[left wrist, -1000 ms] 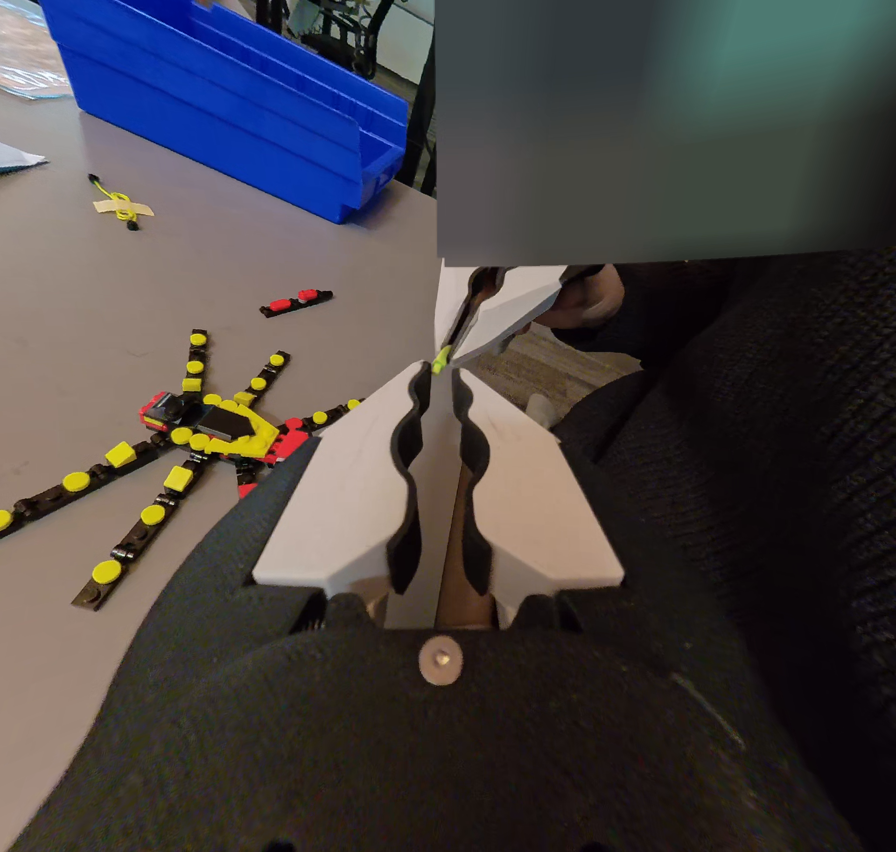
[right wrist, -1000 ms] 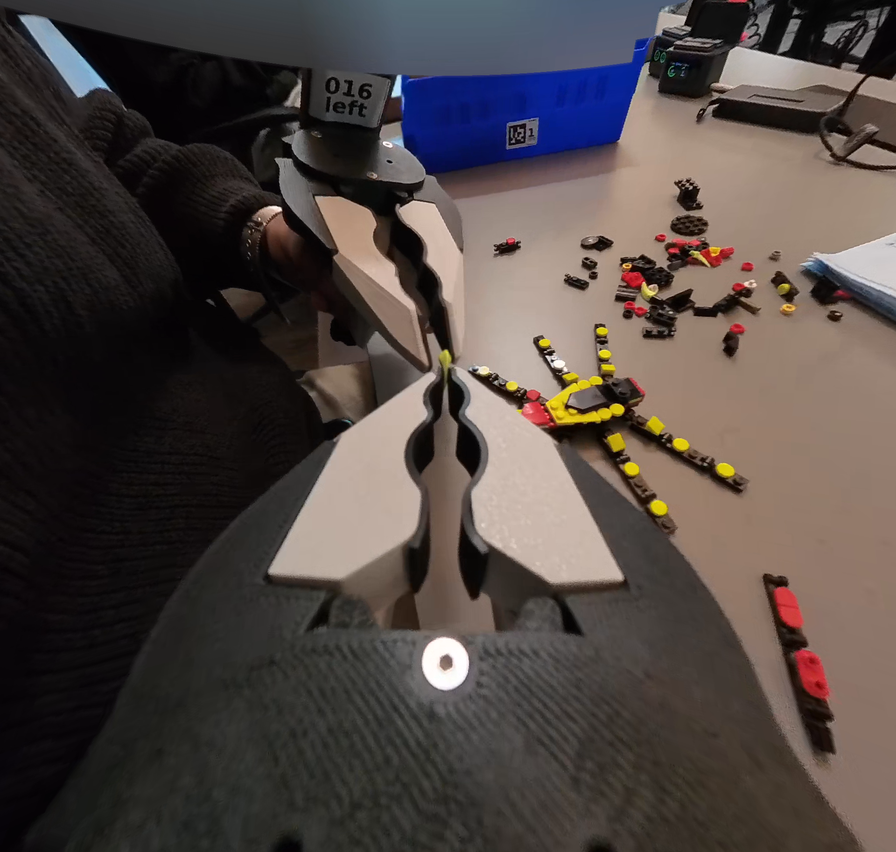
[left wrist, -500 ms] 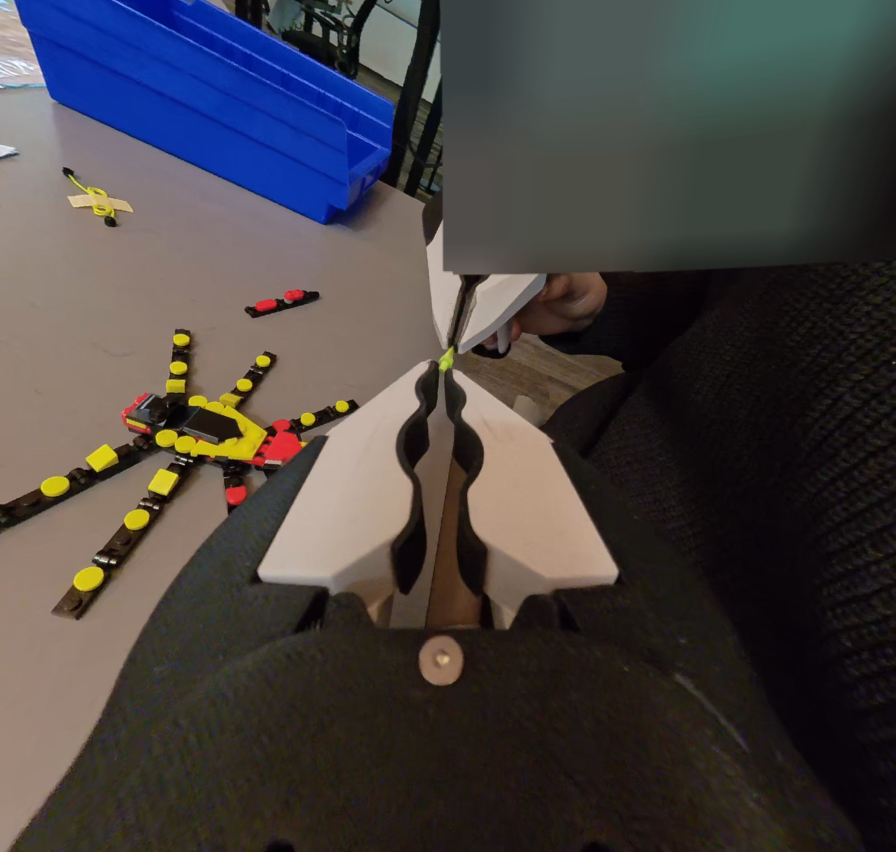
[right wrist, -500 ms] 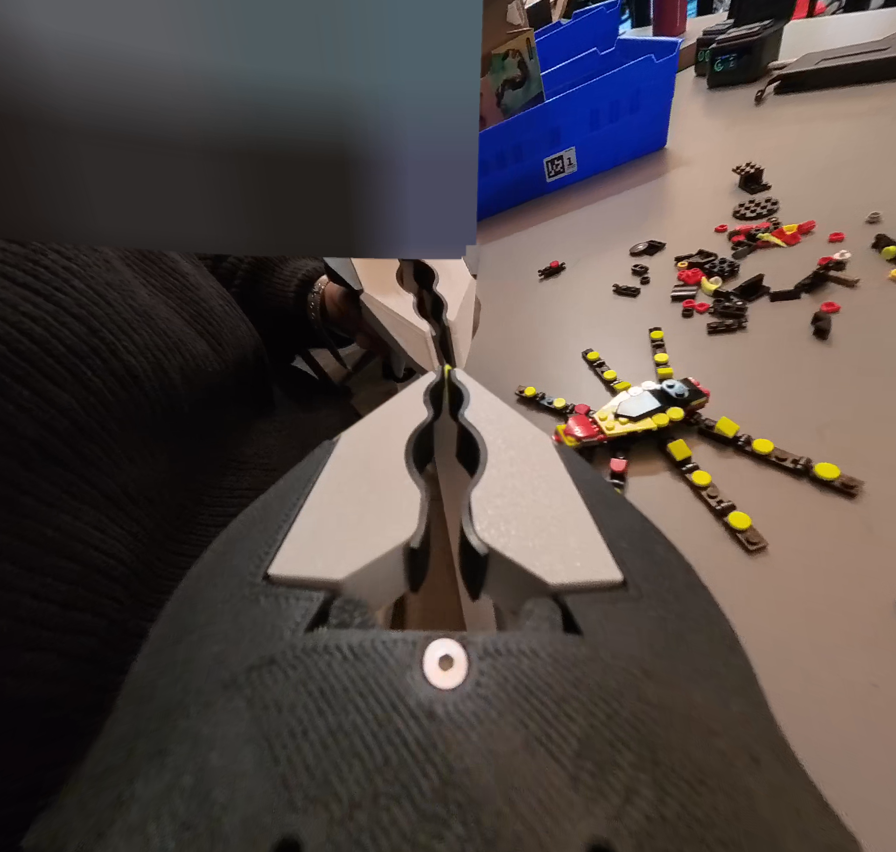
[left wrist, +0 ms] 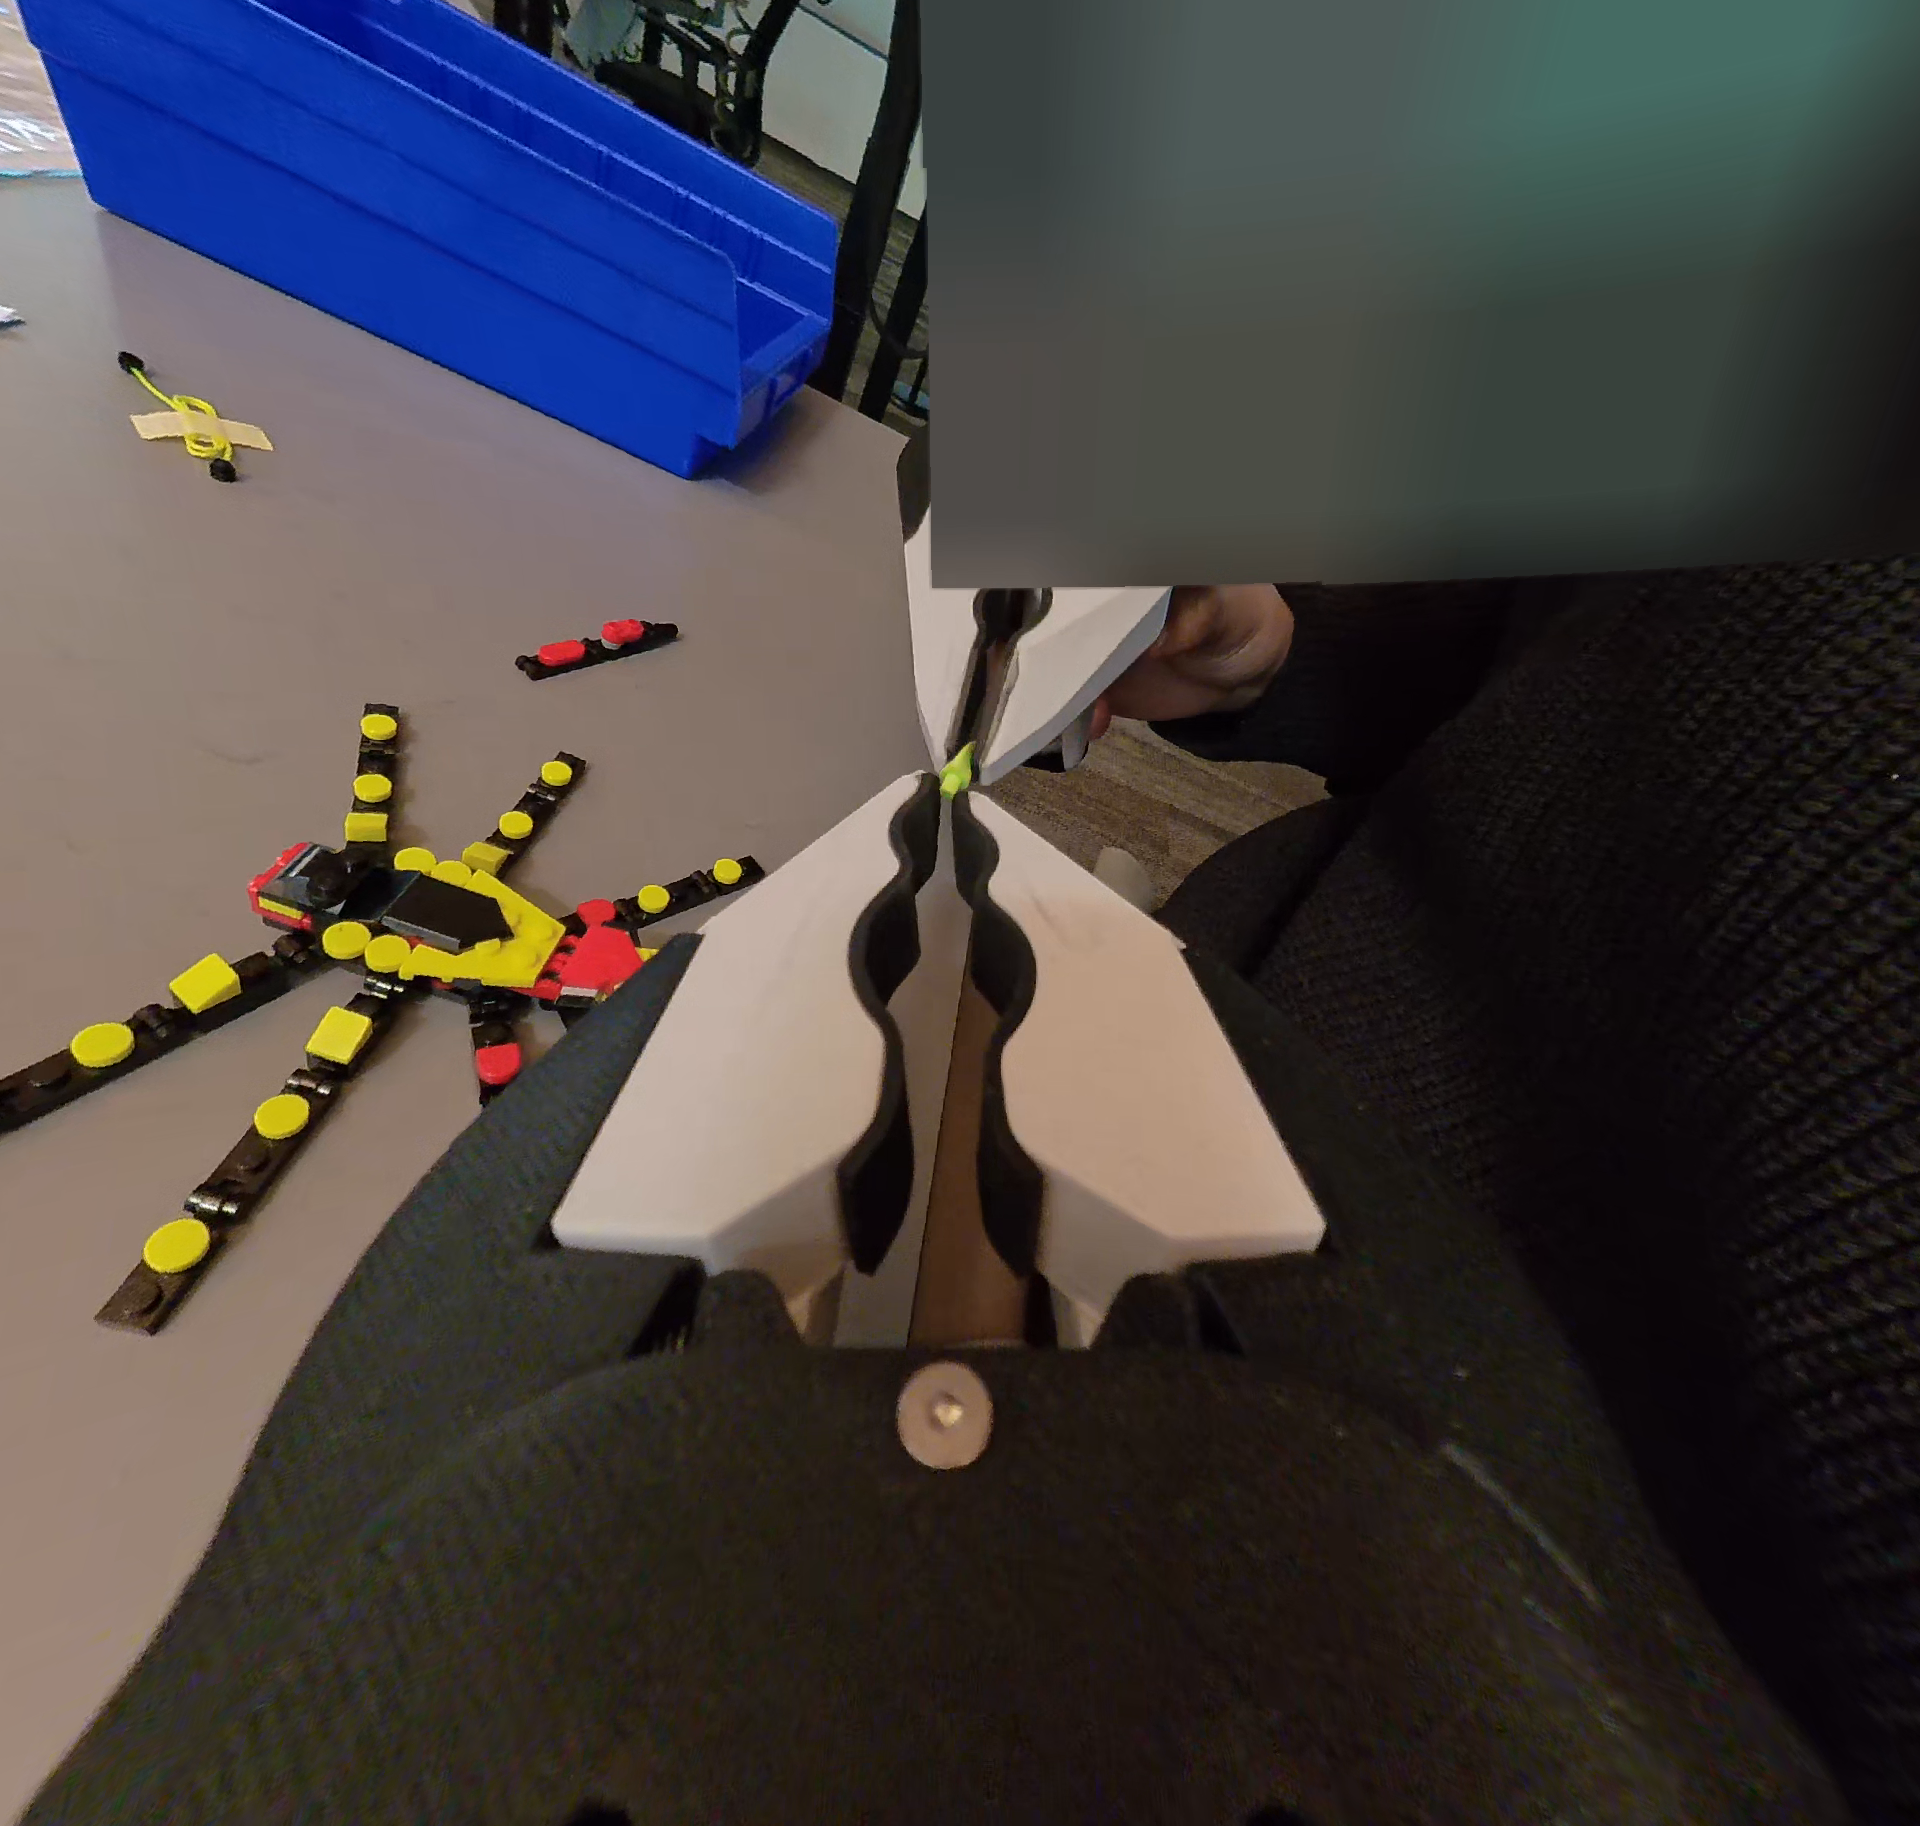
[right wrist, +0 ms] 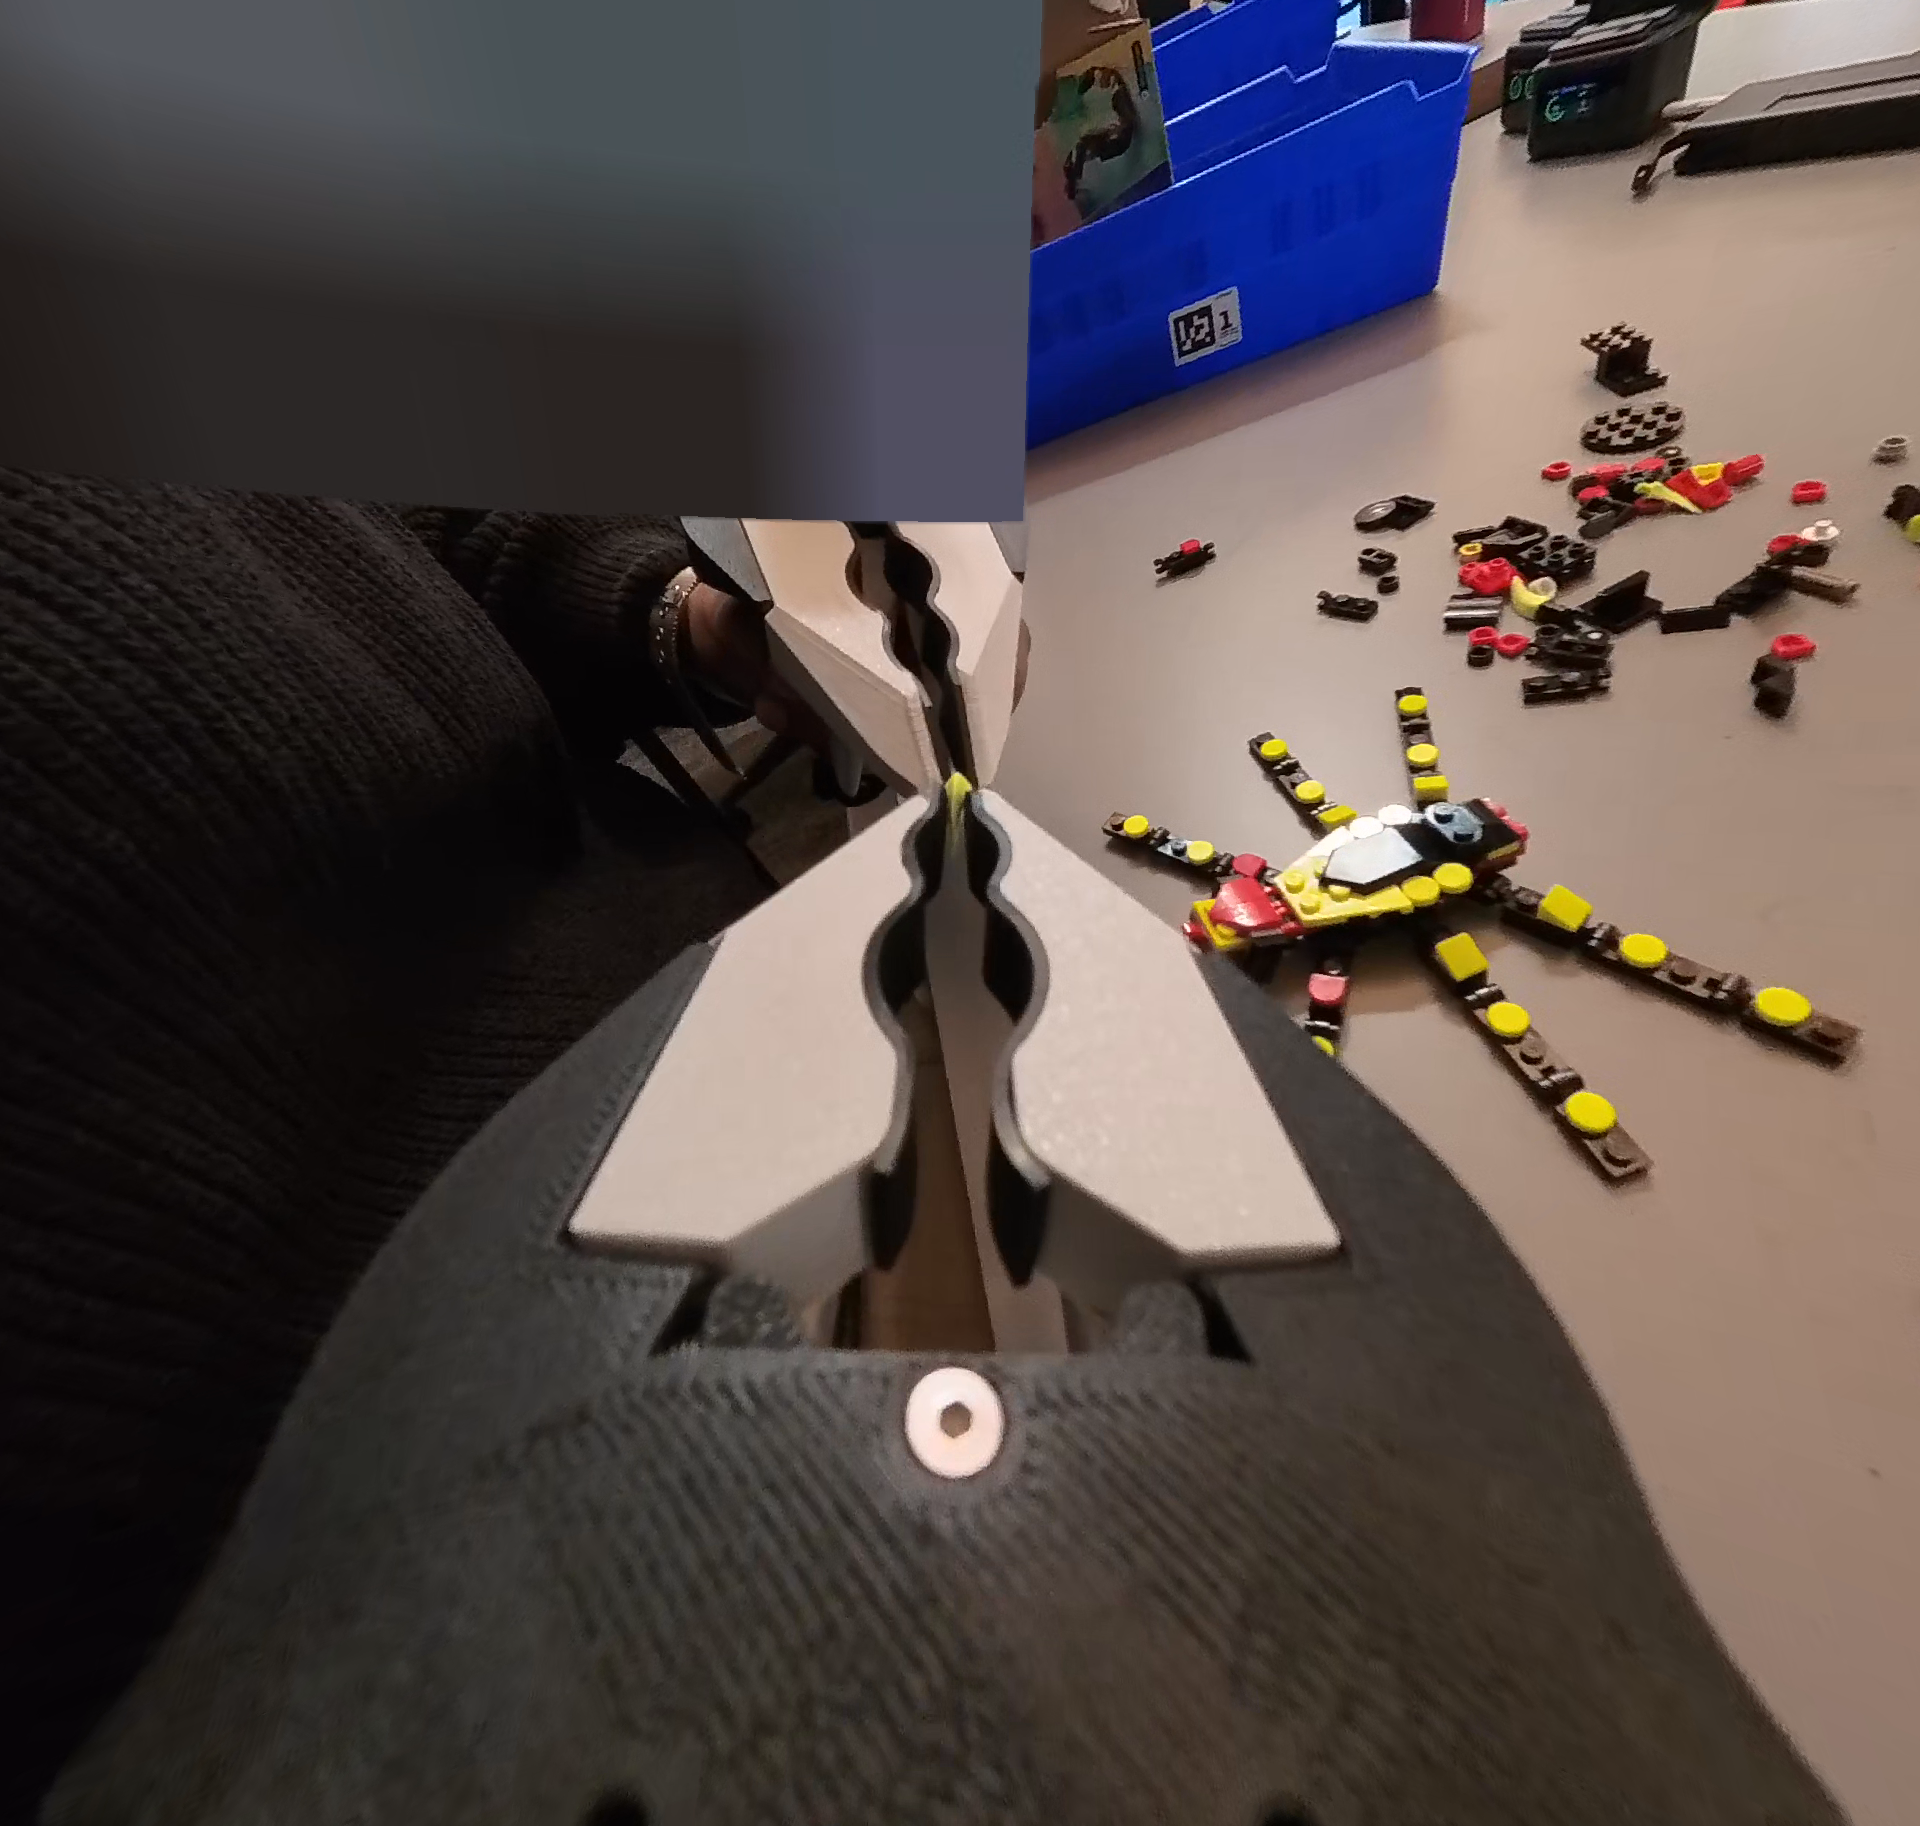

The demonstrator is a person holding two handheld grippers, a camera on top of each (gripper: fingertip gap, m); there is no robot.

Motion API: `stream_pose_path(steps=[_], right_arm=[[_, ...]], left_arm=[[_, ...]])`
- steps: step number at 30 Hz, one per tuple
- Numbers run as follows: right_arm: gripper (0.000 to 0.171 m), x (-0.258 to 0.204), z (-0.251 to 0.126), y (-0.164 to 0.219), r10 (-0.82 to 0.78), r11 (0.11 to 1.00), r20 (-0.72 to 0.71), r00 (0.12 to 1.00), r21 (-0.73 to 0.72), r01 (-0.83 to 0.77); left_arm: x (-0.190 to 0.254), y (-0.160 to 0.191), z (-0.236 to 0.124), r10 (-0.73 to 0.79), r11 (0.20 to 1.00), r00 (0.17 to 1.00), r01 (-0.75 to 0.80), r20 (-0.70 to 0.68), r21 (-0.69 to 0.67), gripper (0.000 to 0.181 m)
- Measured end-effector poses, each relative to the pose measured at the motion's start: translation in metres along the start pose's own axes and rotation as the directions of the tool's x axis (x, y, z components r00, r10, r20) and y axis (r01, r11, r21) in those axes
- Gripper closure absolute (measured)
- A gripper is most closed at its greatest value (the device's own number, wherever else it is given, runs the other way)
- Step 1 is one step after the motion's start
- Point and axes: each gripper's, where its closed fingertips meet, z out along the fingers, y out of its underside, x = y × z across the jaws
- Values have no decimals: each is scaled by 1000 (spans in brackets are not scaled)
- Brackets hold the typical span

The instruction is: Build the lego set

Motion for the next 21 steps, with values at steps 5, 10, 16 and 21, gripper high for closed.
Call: stream_pose_path(steps=[5, 10, 16, 21], right_arm=[[171, -1, -1, -1, -6, 1000, -5, 1000, -11, 6], [171, 7, -18, -11, 60, 998, -50, 997, 28, -59], [171, 47, -109, -15, 75, 994, -369, 926, 100, -41], [171, 56, -164, -16, 249, 940, -390, 887, 317, -125]], left_arm=[[1, 0, 0, 1, 1000, 1000, -1, -5, 3, 181], [-2, 2, 2, 29, 1000, 999, -28, 30, -8, 165], [-18, 5, 20, 99, 991, 986, -86, 137, -99, 143], [-36, -18, 73, 297, 921, 954, -274, 48, -276, 160]])
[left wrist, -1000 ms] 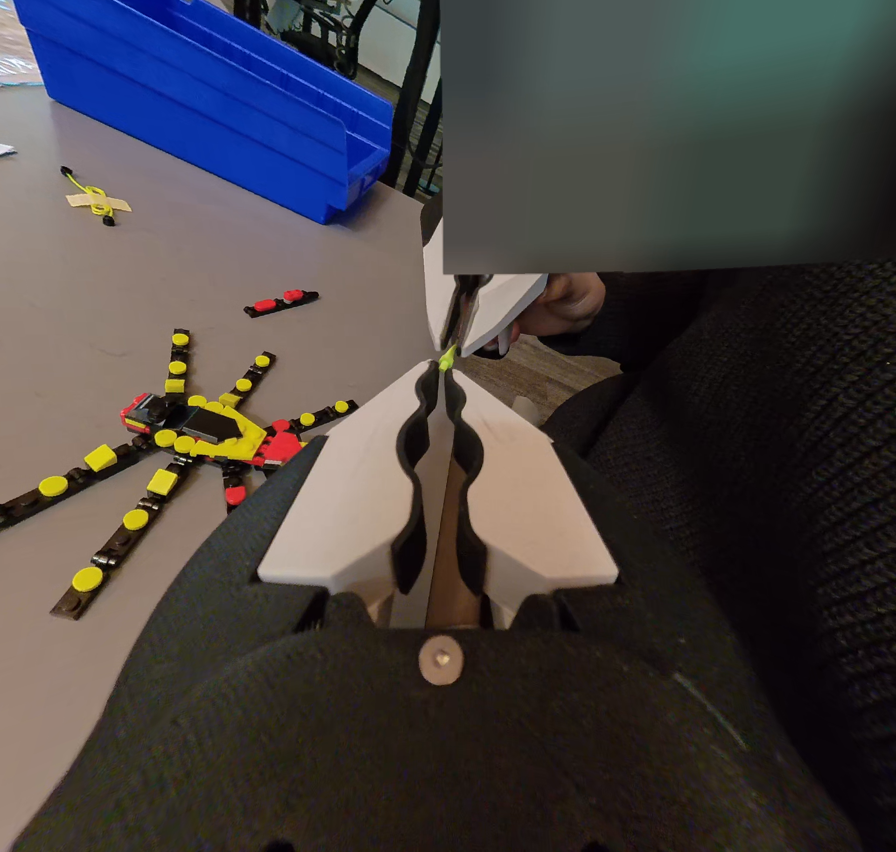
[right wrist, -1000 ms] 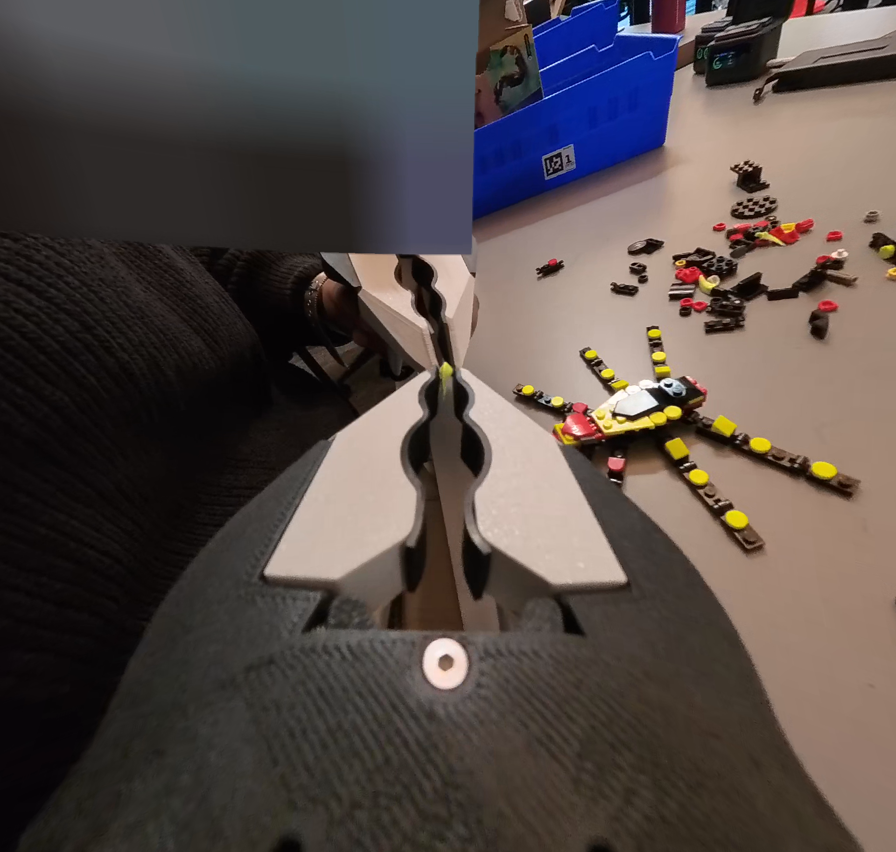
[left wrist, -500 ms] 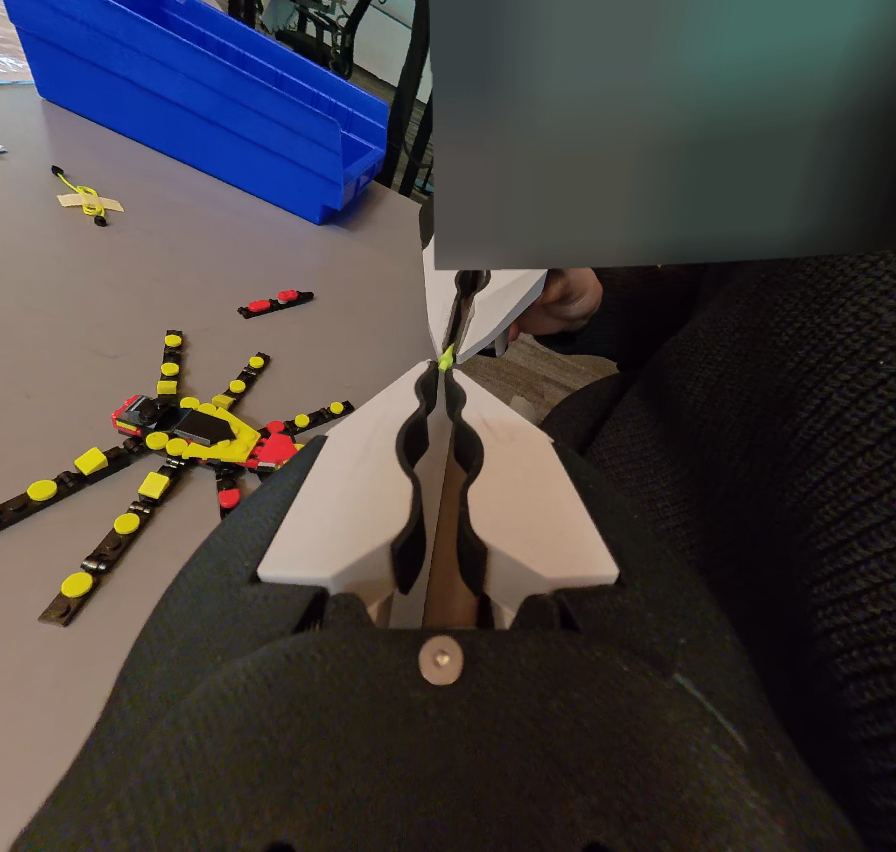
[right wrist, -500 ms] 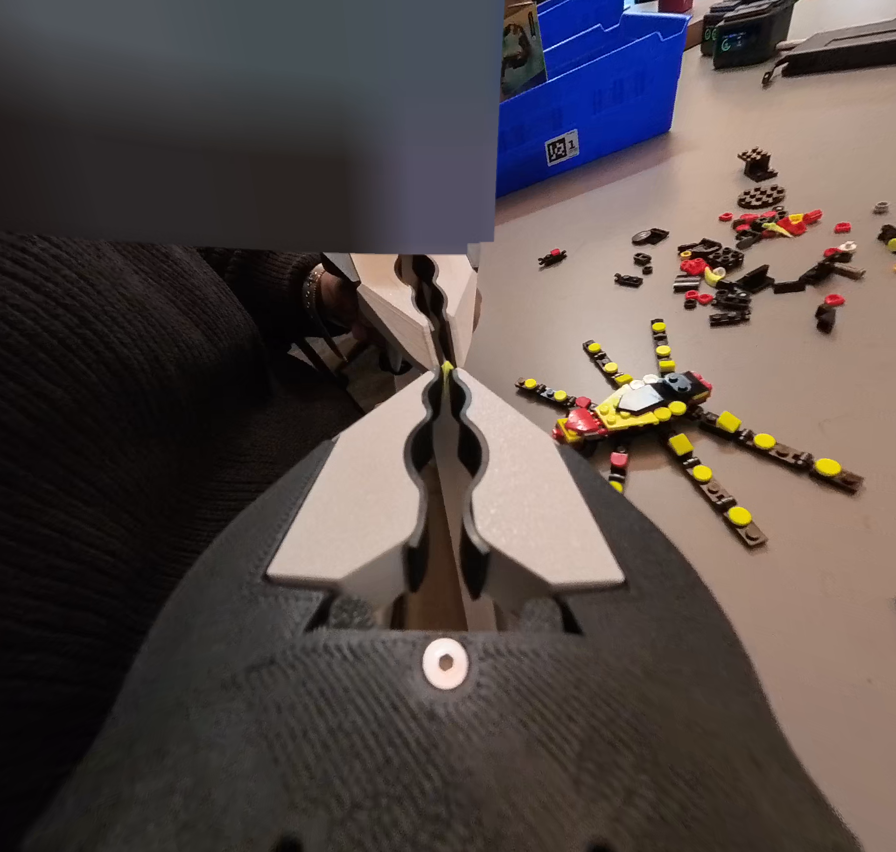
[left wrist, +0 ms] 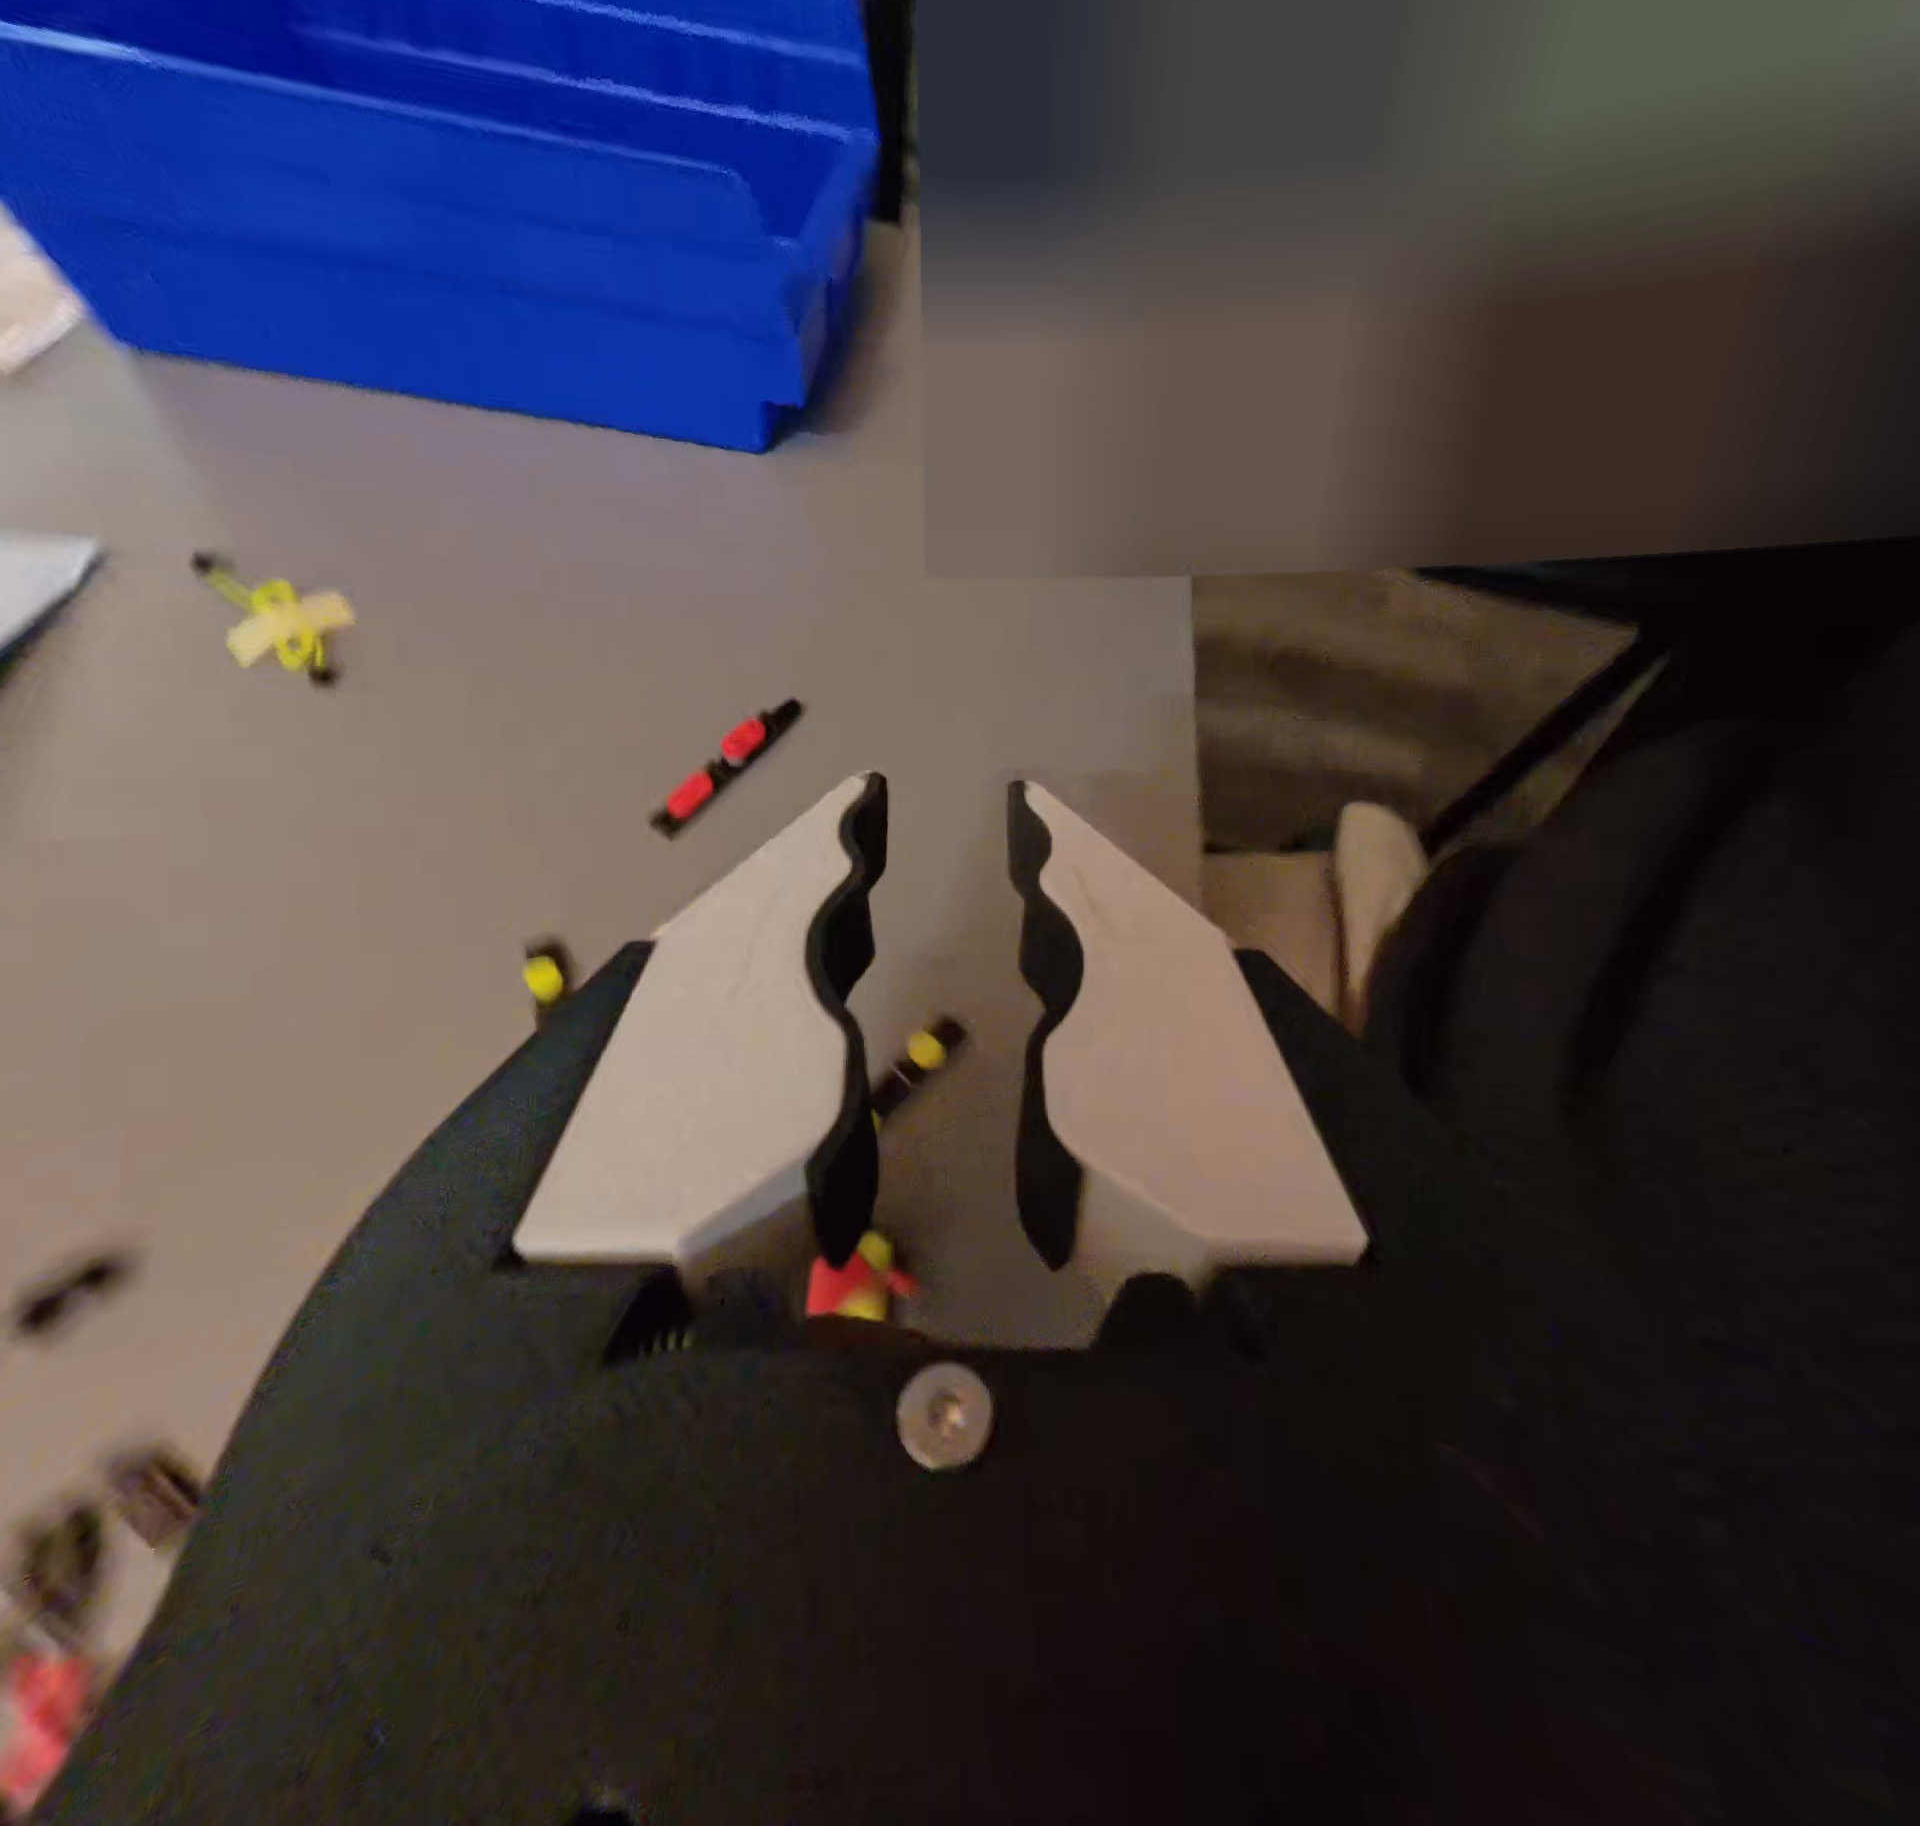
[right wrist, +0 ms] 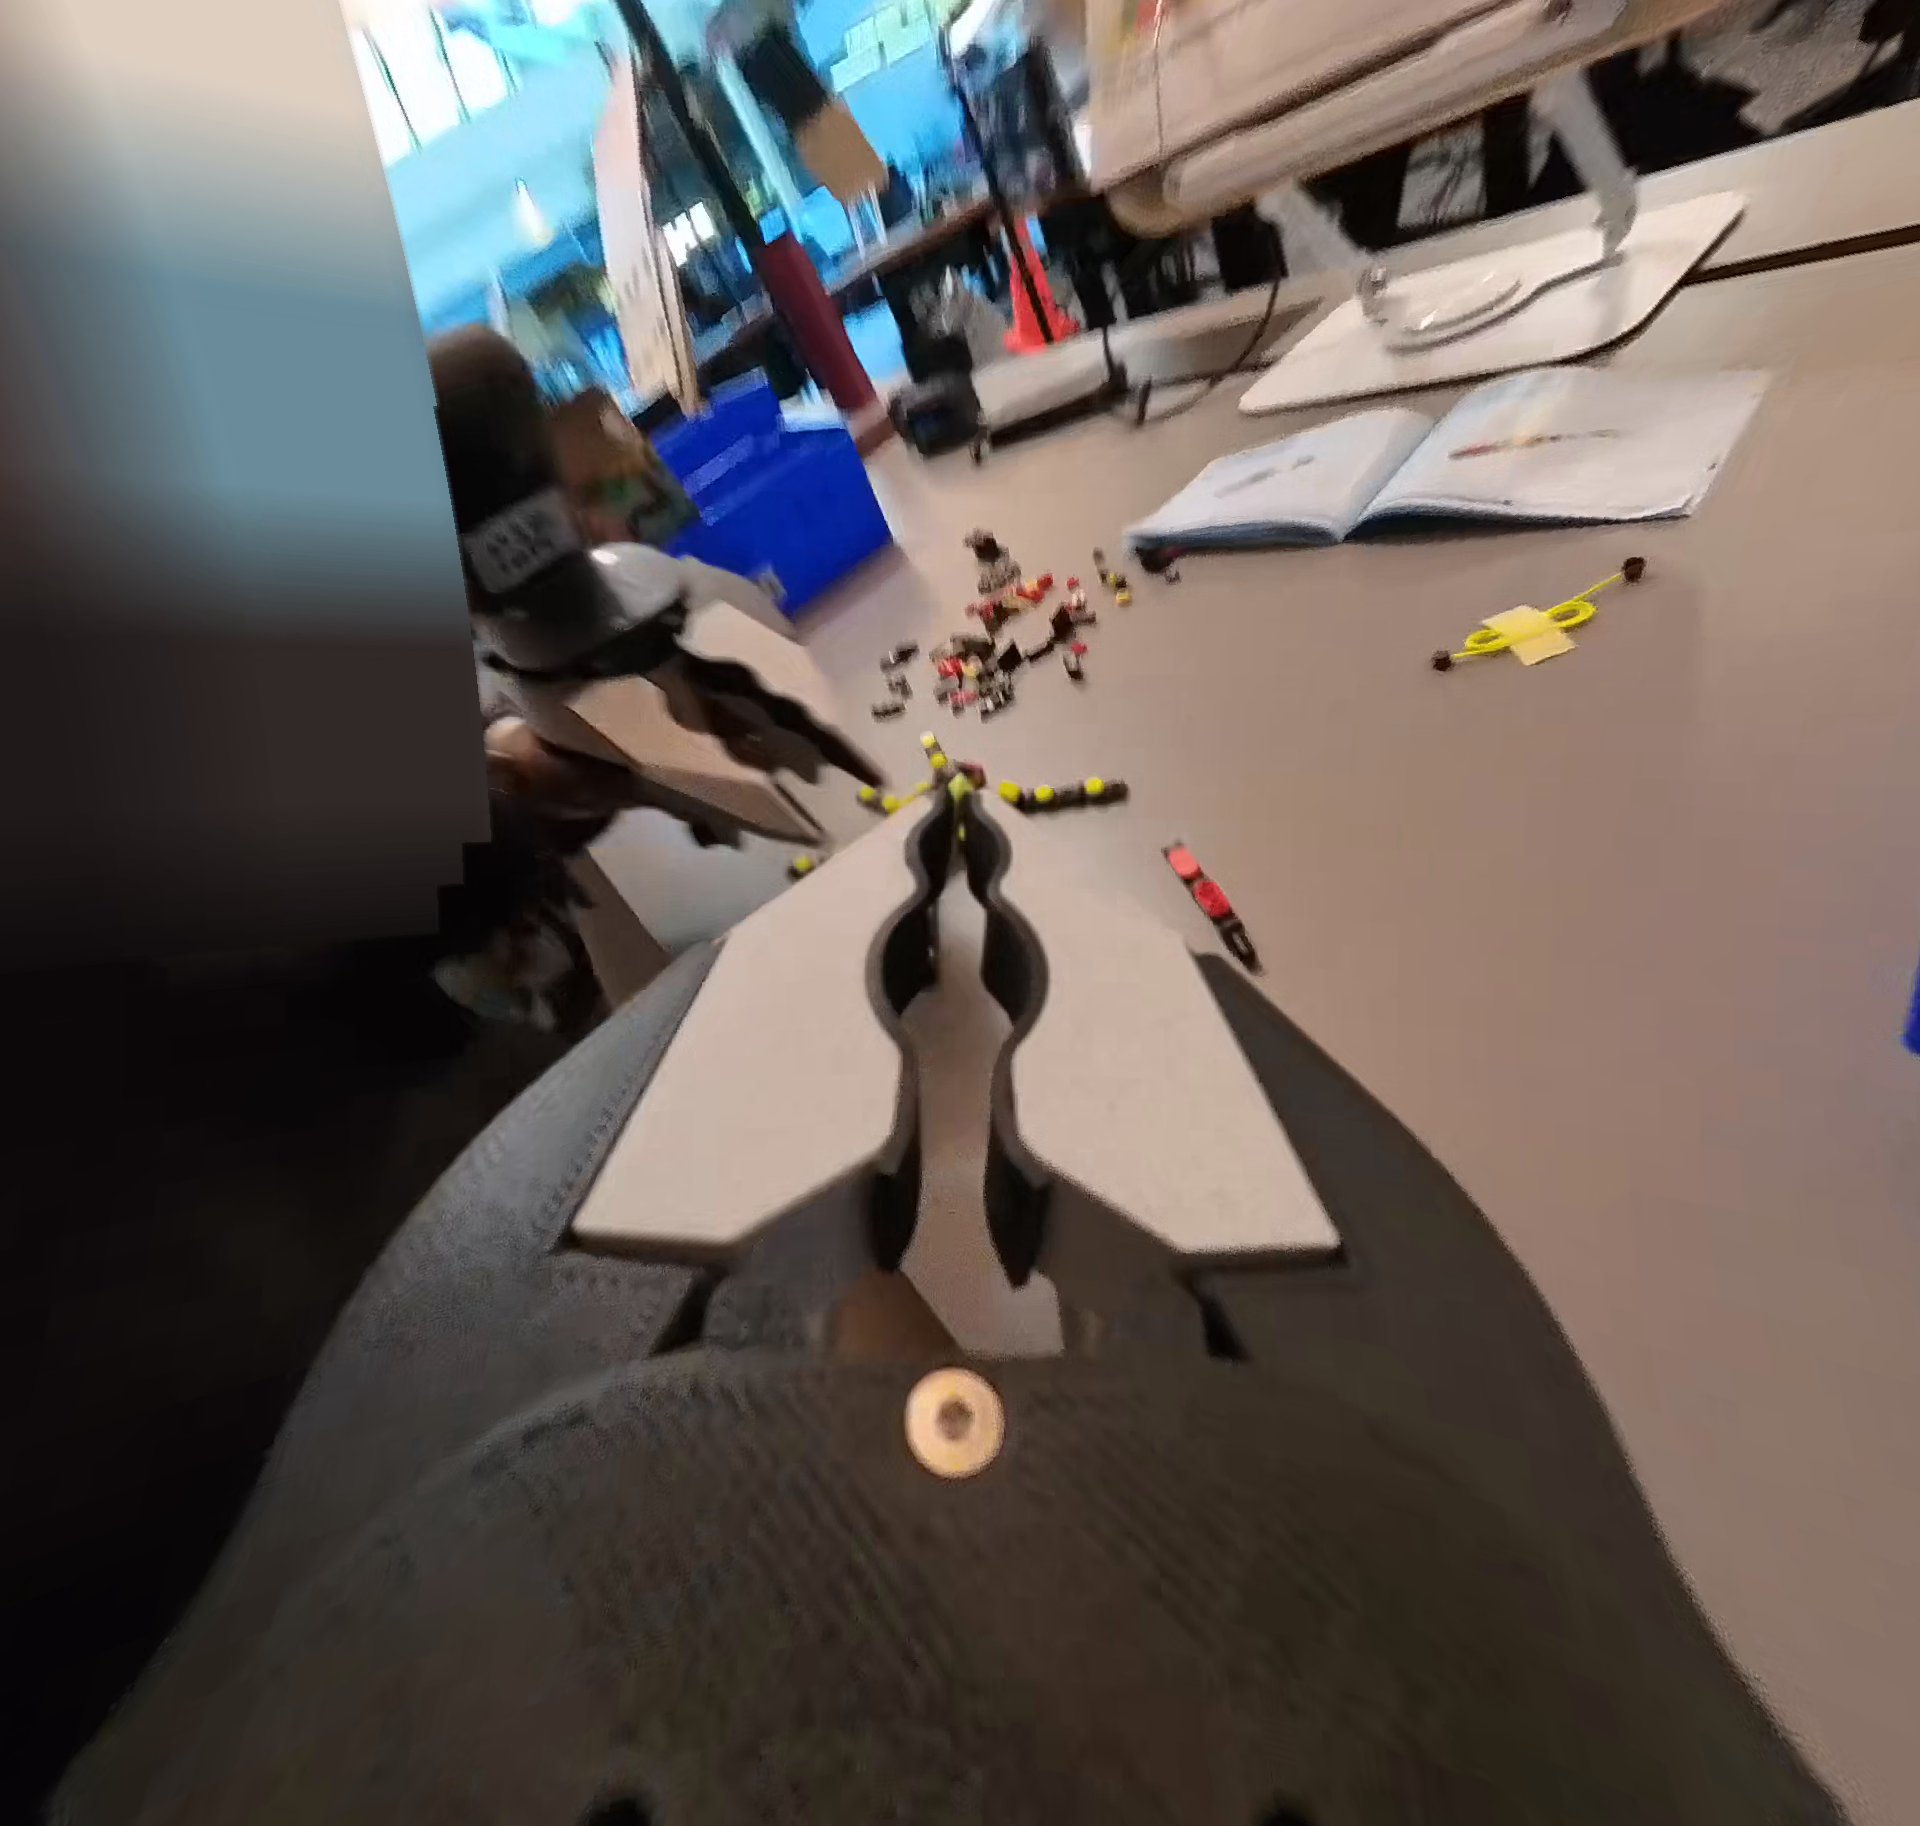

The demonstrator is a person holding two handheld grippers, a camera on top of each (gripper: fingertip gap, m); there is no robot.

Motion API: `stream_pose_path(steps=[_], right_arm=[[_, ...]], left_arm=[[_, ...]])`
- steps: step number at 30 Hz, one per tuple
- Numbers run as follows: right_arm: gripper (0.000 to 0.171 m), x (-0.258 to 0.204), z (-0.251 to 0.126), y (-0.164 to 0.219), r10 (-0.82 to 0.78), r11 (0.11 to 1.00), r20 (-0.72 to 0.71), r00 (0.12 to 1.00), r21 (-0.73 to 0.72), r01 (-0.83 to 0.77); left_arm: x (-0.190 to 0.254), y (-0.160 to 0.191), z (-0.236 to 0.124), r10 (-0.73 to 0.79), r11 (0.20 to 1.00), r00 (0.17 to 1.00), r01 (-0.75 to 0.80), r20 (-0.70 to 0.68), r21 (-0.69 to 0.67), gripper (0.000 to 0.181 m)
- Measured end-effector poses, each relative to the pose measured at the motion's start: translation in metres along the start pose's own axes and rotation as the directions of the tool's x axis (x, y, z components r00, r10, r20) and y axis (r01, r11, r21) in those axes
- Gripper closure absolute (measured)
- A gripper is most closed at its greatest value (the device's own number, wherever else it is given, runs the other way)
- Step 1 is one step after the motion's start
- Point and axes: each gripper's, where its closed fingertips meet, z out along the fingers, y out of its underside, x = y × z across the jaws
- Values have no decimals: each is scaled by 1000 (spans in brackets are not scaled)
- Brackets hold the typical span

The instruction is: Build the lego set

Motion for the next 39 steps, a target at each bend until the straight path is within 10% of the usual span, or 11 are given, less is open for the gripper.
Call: stream_pose_path(steps=[8, 17, 28, 39], right_arm=[[171, 11, -15, -2, 85, 995, 3, 996, 47, -85], [171, 28, -17, 11, 128, 992, -17, 992, 7, -128], [171, -21, 31, 16, 111, 993, 116, 987, -62, -105], [171, -109, 121, 73, 360, 886, 360, 861, -421, -194]], left_arm=[[-56, 27, 95, 309, 809, 929, -369, -204, -457, 158], [-61, 38, 111, 328, 787, 918, -396, -221, -473, 176], [-17, -35, 12, 247, 969, 967, -248, -60, -5, 175], [28, 49, -87, 151, 988, 946, -157, 287, -5, 175]])
